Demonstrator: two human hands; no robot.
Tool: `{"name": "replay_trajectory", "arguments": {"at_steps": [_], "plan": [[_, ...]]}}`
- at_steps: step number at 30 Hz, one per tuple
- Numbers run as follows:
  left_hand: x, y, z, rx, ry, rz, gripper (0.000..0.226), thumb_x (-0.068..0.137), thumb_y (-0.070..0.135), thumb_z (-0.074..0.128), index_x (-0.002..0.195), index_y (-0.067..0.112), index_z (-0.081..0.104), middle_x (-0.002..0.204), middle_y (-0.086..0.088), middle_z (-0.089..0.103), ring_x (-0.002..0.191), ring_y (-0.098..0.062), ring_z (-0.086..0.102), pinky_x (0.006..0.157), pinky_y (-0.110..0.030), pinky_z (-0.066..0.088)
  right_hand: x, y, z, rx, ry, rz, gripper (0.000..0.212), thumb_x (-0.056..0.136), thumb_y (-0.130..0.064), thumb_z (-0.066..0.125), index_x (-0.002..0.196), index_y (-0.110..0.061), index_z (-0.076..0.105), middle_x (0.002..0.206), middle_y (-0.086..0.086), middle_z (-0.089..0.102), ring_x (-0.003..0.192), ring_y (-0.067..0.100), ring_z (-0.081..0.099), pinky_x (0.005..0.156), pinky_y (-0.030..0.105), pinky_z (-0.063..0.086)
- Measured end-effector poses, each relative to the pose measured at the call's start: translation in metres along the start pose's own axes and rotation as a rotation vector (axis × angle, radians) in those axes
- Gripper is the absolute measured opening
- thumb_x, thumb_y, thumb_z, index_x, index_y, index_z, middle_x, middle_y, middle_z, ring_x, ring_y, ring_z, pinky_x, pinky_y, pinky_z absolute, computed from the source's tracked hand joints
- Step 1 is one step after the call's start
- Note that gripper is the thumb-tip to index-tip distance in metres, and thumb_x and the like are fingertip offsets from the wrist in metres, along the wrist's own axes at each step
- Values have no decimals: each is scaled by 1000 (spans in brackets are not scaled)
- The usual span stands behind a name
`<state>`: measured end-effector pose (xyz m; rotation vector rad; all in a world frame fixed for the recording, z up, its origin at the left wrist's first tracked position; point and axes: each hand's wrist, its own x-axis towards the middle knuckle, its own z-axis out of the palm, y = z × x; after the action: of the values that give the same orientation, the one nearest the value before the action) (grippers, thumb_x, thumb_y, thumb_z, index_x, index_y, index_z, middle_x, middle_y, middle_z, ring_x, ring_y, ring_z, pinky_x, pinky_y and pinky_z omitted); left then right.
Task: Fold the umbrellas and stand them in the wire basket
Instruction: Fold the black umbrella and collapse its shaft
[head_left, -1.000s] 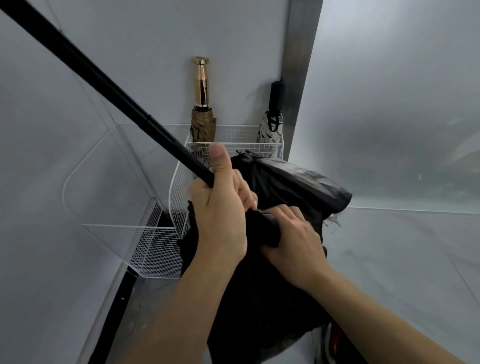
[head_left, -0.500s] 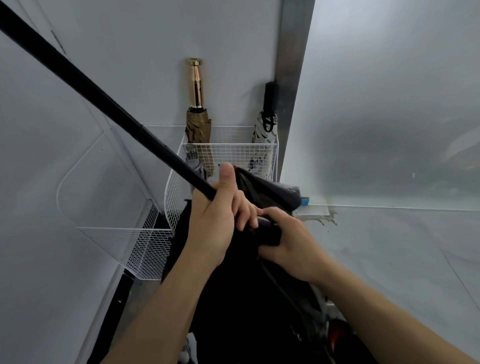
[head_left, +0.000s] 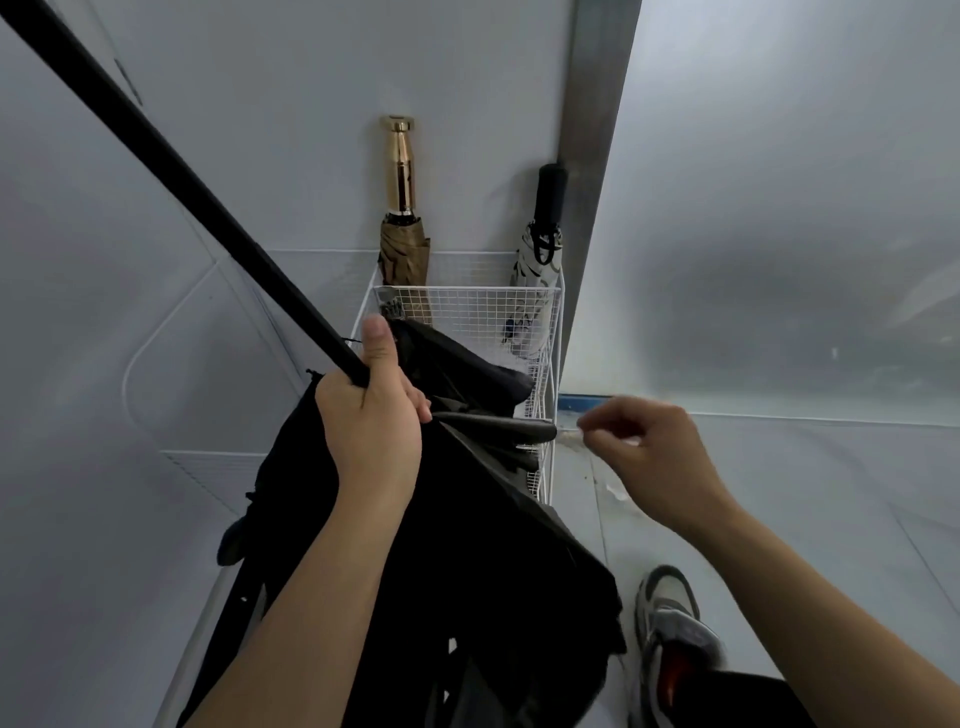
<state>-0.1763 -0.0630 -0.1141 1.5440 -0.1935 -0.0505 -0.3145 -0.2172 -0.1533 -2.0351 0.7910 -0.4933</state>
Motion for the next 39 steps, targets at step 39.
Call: {"name": "replay_trajectory", "arguments": {"at_steps": [39], "plan": [[5, -1, 4, -186, 138, -87, 77, 101, 50, 38, 30, 22, 39, 33, 3, 43, 33, -11, 43, 66, -45, 56, -23, -16, 34, 122, -435, -115, 33, 89, -4, 62, 96, -33, 75, 84, -15, 75, 81, 1, 70, 75, 18, 54]]}}
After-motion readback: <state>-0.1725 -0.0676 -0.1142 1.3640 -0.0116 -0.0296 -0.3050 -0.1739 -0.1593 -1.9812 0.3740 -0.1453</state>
